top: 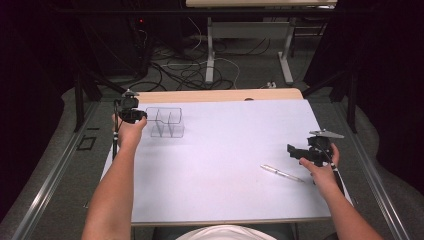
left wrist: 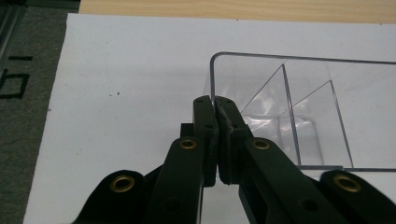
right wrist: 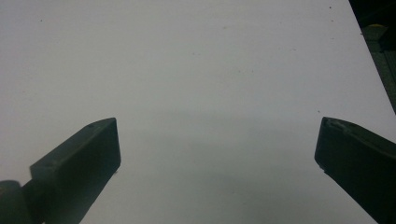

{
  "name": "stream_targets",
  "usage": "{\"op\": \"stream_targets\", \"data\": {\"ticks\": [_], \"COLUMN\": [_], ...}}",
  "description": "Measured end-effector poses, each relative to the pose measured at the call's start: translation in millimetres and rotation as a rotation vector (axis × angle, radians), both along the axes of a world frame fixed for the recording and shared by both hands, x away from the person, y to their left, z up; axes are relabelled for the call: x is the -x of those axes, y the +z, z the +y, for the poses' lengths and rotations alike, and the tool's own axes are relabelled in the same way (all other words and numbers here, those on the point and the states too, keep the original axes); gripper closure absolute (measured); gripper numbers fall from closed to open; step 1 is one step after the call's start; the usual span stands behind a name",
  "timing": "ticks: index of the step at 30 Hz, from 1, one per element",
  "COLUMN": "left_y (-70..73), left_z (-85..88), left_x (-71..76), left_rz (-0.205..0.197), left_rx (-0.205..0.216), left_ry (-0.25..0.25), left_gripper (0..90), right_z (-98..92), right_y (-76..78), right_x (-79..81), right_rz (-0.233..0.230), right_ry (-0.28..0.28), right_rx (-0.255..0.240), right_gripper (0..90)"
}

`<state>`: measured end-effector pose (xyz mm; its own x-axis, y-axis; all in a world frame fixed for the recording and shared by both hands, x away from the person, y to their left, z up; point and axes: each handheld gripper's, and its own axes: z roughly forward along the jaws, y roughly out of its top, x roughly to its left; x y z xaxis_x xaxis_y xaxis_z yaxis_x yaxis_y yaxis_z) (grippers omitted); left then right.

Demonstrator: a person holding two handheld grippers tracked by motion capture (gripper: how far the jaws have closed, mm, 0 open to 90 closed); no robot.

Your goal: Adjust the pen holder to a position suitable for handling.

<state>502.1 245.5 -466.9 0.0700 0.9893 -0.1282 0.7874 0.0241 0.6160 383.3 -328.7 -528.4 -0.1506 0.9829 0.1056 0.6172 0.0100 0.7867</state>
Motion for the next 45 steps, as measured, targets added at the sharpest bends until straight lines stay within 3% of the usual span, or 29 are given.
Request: {"op": "stream_targets", "data": {"ticks": [2,9,14,22,31,33,39,45], "left_y": [-0.4,1.5,4.1,3.5,1.7,0.5,-1.8,5.3], "left_z": [2.0,7.7,11.1,9.9,10.3,11.8,20.9,30.4], "left_x": [5.2,23.2,41.2,69.1,78.9,79.4,82.1,88.3], "left_rz": [0.0,0.002,-0.012,0.012,0.037,0.027,0.013,-0.073], "left_rx": [0.024,0.031,0.018,0.036,0.051,0.056,0.142,0.173], "left_ry": [0.017,0.029,0.012,-0.02,-0.009,-0.01,-0.026,-0.024], "left_gripper": [88.9,88.7,88.8,88.8,87.6,87.2,81.0,75.8], "right_z": [0.1,0.4,0.1,1.0,1.5,1.4,0.8,0.3], "right_y": [0.0,0.1,0.2,0.3,0.1,0.4,0.6,1.6], "right_x": [0.0,0.1,0.2,0.3,-0.1,0.1,0.0,0.3], "right_rz": [0.002,-0.001,-0.003,0.0,-0.001,-0.002,-0.004,-0.011], "right_ry": [0.0,0.002,-0.002,0.001,0.002,0.003,0.004,0.002], "right_rx": [-0.002,0.0,0.0,-0.002,-0.001,0.0,0.0,-0.004], "right_gripper": [0.0,0.0,0.0,0.0,0.0,0.0,0.0,0.0]}}
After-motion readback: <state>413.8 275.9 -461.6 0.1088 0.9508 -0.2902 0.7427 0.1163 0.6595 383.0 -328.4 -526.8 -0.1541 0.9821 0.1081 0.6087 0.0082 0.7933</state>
